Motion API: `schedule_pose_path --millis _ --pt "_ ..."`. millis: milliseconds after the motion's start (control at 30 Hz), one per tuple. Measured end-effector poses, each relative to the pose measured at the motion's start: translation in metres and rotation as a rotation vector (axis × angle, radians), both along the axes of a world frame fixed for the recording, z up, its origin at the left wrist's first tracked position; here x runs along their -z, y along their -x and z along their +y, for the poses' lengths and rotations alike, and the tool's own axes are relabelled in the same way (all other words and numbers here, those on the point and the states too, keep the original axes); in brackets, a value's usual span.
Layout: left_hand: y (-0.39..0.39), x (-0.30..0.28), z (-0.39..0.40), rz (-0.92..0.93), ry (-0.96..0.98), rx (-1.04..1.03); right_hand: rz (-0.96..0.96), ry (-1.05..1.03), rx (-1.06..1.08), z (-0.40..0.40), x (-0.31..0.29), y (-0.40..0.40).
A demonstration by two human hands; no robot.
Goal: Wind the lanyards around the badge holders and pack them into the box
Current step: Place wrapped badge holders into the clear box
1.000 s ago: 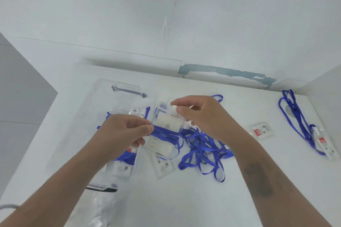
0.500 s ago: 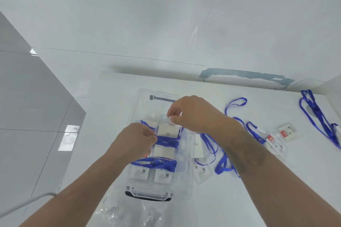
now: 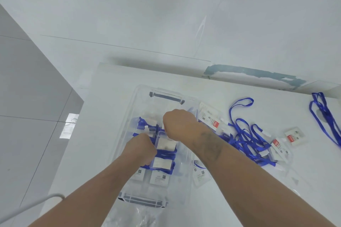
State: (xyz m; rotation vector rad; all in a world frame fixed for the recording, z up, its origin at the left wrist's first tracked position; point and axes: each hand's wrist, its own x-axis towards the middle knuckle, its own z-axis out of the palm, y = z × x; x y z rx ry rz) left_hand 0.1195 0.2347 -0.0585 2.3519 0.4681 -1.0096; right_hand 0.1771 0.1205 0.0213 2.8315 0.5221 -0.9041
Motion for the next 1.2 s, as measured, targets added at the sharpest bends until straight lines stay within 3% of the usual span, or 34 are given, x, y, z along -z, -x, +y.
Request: schedule_pose_path --millis 200,467,667,1200 --pt "-0.004 0.013 -0.007 -0.016 -0.090 0.100 0.006 0.015 0.049 0.004 0.015 0.000" --pt "-0.002 0.021 -0.016 -0.100 -0.141 0.020 0.012 -0.018 0.060 0.006 0.036 0.001" --pt "-0.003 0.021 -0.013 -0.065 -0.150 0.006 -0.012 -0.003 0.017 0.005 0.037 0.004" --pt "0.002 -0.011 -0.009 -0.089 -0.197 0.035 -0.160 -0.049 -0.057 -0.017 -0.024 0.008"
